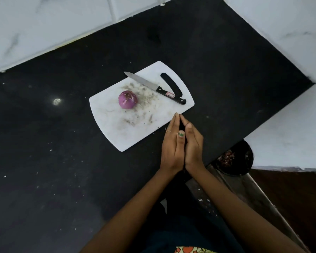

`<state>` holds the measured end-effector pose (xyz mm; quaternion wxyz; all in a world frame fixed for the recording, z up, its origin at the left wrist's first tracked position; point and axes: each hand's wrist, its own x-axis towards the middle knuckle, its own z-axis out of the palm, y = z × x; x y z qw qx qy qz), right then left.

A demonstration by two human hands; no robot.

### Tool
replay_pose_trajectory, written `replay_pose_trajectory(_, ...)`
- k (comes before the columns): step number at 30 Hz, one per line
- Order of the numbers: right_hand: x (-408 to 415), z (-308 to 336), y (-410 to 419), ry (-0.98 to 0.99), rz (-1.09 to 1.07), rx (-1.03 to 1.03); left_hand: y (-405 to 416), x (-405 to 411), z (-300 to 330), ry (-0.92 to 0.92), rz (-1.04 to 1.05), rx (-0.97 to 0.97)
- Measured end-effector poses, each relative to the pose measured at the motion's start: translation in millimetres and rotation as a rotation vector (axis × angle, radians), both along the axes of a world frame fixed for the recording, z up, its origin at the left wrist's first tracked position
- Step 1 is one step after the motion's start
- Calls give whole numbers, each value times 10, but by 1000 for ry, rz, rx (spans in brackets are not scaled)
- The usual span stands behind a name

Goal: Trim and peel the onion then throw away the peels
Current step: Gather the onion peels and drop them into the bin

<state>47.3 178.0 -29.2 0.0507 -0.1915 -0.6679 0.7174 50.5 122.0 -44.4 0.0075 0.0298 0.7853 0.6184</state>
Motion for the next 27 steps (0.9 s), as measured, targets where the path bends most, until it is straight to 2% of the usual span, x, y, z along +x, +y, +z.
replay_pose_trajectory(4, -50, 33, -73, -49, -120, -211, 18, -19, 22, -114, -41, 205)
replay_pose_trajectory(9, -96, 159, -194, -153, -279, -618, 27, -108, 124, -481, 173, 815)
replay_pose_trajectory(11, -107, 221, -199, -179, -301, -709, 4, -131, 240, -557, 263, 929)
replay_pose_trajectory(22, -280, 679, -259, -193, -348, -939, -241, -356, 698, -532, 386, 1175)
replay_pose_trajectory(27, -343, 841, -247, -167, -356, -973, -204, -395, 916, -491, 380, 1168)
